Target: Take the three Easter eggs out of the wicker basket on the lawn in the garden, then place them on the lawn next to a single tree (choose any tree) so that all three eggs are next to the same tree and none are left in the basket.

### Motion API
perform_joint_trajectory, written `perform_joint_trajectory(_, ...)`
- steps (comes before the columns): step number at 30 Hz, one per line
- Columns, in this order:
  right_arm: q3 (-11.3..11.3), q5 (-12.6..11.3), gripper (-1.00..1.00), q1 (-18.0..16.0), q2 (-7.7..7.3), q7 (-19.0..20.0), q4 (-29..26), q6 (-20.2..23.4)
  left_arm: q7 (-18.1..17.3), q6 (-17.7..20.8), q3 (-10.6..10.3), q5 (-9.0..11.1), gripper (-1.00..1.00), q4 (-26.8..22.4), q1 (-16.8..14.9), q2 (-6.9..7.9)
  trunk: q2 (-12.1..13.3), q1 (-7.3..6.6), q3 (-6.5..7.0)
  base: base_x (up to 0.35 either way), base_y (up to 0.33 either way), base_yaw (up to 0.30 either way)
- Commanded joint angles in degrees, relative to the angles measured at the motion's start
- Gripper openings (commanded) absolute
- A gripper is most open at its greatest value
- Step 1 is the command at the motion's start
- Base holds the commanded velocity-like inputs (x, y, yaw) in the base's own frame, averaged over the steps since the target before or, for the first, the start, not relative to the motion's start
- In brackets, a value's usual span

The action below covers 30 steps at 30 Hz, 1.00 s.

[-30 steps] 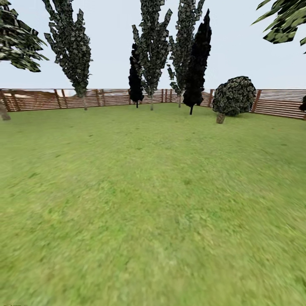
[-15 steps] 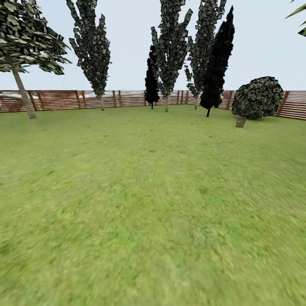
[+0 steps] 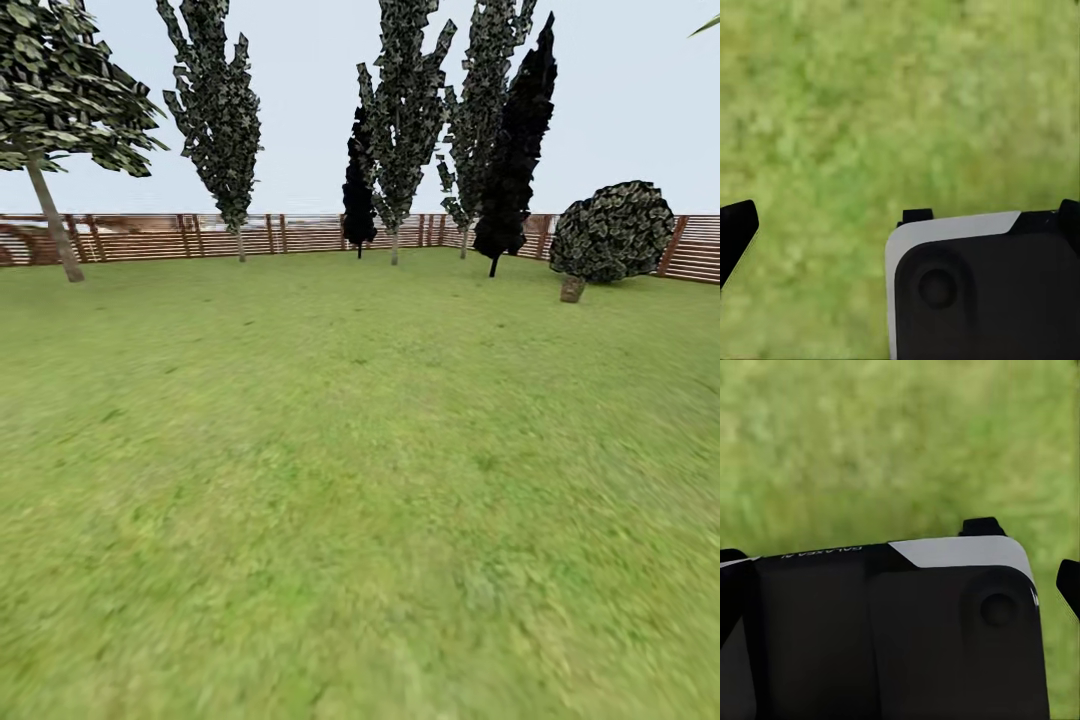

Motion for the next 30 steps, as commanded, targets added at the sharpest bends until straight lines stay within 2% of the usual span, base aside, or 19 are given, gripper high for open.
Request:
perform_joint_trajectory(1,-0.23,-0.03,1.00,-0.01,0.05,0.01,-0.14,0.35,0.08,-0.21,-0.25,-0.03,1.00,0.03,-0.04,0.02,-0.04,0.04,-0.07,0.338,0.000,0.000)
perform_joint_trajectory(19,-0.23,-0.03,1.00,-0.01,0.04,0.01,-0.14,0.34,0.08,-0.26,-0.25,0.01,1.00,0.01,-0.04,0.02,-0.04,0.04,-0.07,0.338,0.000,0.001)
perform_joint_trajectory(30,-0.22,-0.03,1.00,-0.01,0.04,0.01,-0.14,0.34,0.08,-0.26,-0.25,0.01,1.00,0.02,-0.04,0.02,-0.04,0.04,-0.07,0.338,0.000,0.213)
